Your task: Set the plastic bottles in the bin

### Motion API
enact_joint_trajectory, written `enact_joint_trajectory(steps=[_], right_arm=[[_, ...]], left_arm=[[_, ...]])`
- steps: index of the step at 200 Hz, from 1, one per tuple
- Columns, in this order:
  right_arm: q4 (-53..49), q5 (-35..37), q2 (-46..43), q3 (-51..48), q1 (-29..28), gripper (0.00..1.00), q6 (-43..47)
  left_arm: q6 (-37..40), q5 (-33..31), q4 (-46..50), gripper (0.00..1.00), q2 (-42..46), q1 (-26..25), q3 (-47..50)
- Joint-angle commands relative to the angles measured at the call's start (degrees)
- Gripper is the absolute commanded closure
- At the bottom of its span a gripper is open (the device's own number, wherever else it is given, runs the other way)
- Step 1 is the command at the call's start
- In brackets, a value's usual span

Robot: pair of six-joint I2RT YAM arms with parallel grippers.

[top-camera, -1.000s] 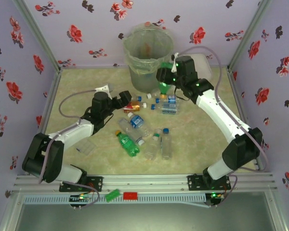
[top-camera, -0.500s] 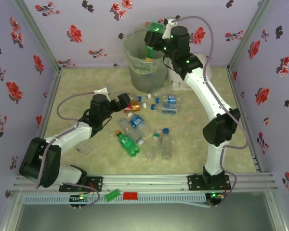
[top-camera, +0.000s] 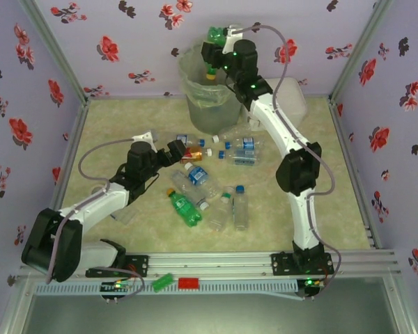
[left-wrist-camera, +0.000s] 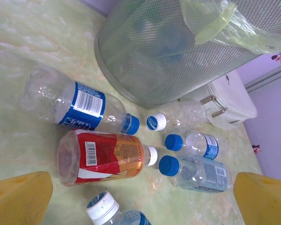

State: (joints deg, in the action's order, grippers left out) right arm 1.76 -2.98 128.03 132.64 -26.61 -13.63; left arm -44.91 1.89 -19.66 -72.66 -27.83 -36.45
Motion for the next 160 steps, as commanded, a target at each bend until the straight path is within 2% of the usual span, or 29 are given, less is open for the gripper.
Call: enact_joint_trajectory(steps=[1,36,54,63,92,137,160], right_arm=[[3.25,2.34,2.99,2.82,0.24,0.55,1.94],[1.81,3.04,6.86,5.52,0.24,0.52,2.12],[1.85,2.98,7.57,6.21,0.16,0.44,1.68],[2.12,3.07,7.63,6.12,0.04,0.36,1.65],[1.78,3.53,7.01,6.67,-0.11,0.01,2.5],[-0.53,4.58,1.55,5.44,-1.06,0.0,5.92],[-1.49,7.13,-4.76,-0.28,-2.57,0.0,8.8]], left_arm=[[-0.69,-1.08,0.68,0.0,1.52,-0.77,0.89],[-1.64,-2.06,-0.45,0.0,1.97,-1.31,2.24],[-1.46,-2.22,-0.06,0.0,2.39,-1.31,2.6],[-1.21,-2.47,0.36,0.0,2.61,-1.26,2.58],[-0.11,-3.13,1.42,0.0,3.38,-1.27,2.31],[0.84,-3.81,2.6,0.0,3.66,-1.39,1.69],[2.03,-4.71,4.38,0.0,3.78,-1.67,0.92]])
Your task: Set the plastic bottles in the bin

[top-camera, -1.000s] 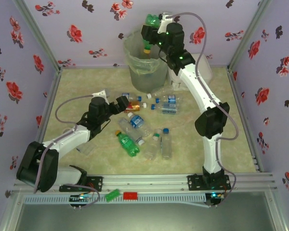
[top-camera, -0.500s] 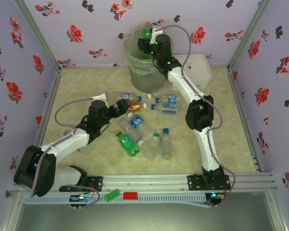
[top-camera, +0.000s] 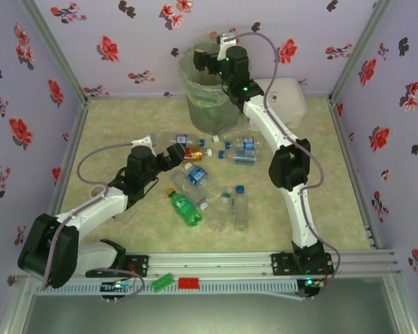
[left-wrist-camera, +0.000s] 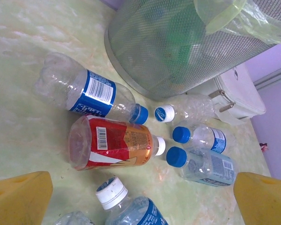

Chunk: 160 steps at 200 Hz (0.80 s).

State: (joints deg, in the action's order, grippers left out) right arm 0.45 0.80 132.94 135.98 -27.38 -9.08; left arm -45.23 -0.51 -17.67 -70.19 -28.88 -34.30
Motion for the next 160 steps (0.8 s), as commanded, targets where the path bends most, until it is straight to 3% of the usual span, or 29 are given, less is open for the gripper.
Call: enact_joint_trajectory(steps=[1,67,107,160], right_arm=[[-0.09,3.47,-10.05,-3.97,-1.89,0.0,4.34],[1.36,9.09,-33.27,-35.0,-4.44,0.0,3.25],[6.23,11.11,-47.06,-58.6,-4.7,0.0,-1.41],[8.04,16.03,-56.95,-78.56,-5.4,0.0,-10.07]], left_arm=[[2.39,-2.39,2.47,0.0,1.3,-0.63,-1.25],[5.06,-8.88,17.62,0.0,2.95,-6.28,-5.11],[1.86,-10.65,29.28,0.0,6.19,-11.71,-6.06],[-3.65,-10.75,45.37,0.0,10.56,-18.87,-6.18]])
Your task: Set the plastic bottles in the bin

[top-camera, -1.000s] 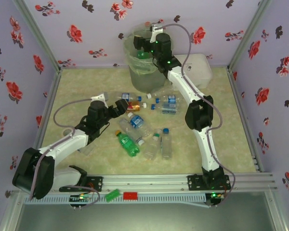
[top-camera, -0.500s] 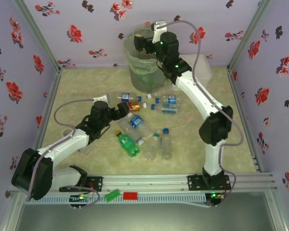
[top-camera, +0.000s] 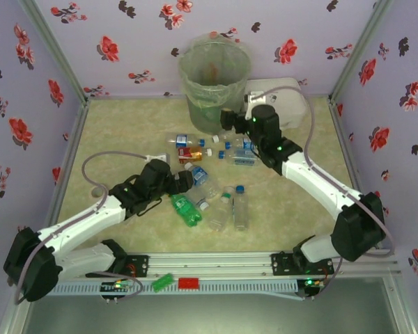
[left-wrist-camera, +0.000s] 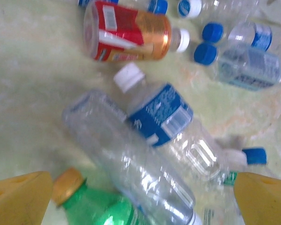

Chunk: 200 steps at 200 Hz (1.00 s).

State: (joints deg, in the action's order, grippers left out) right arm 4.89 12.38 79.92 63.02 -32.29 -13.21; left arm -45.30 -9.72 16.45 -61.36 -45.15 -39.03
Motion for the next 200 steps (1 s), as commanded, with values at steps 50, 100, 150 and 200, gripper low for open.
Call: enact_joint_trajectory(steps=[50,100,150,200], right_arm=[[7.76,3.04,-2.81,-12.31,-0.84,0.0,-11.65],[8.71,0.46,0.98,-10.39,-1.37,0.0,-12.25],[8.57,0.83,1.87,-10.37,-1.46,0.0,-11.7],[7.66,1.57,2.69,-10.04,-1.46,0.0,-10.78]], left_arm=[[-7.46,1.85,19.06,0.0,0.45,-5.67,-1.48],[-7.74,3.86,16.43,0.0,-4.12,-6.69,-1.73],[-5.29,3.04,18.97,0.0,-9.34,-6.8,-3.42],[-2.59,-0.02,20.43,0.0,-13.18,-6.54,-2.99]])
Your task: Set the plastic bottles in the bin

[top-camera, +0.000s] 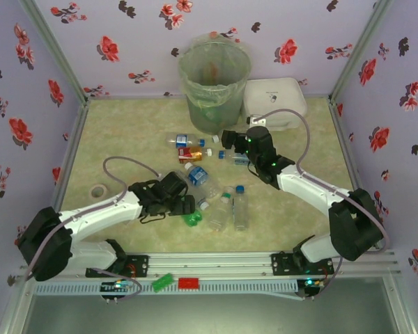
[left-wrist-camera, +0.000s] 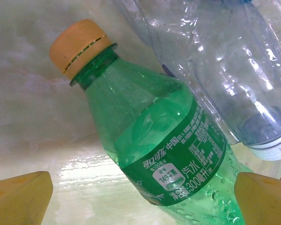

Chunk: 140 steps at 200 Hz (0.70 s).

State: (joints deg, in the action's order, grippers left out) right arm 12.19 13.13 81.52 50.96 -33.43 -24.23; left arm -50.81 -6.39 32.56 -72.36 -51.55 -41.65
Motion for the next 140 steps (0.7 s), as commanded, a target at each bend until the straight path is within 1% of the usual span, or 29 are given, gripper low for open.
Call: enact_joint_trajectory(steps=[1,25,49,74,116,140], right_arm=[[0.33,0.84,1.05,2.03,-0.32,0.0,0.23],[0.12,0.89,1.36,2.19,-0.32,0.0,0.63],[0.29,0.94,1.79,2.3,-0.32,0.0,0.6],[0.35,0.55,2.3,2.36,-0.32,0.0,0.35],[-0.27,0.67,2.37,2.65,-0.32,0.0,0.73],[-0.56,0.89,2.14,2.61,-0.32,0.0,0.78]], left_arm=[[2.96,-3.49,4.51,0.0,-2.18,-0.09,-0.36],[5.22,-6.72,7.38,0.0,-2.2,0.63,-0.05],[5.7,-7.91,7.43,0.0,-1.05,1.6,0.6],[5.82,-7.93,5.26,0.0,-1.1,1.71,0.93],[5.3,-6.76,-0.39,0.02,-4.4,1.74,1.92],[5.32,-5.67,-2.37,0.07,-6.57,1.78,2.19]])
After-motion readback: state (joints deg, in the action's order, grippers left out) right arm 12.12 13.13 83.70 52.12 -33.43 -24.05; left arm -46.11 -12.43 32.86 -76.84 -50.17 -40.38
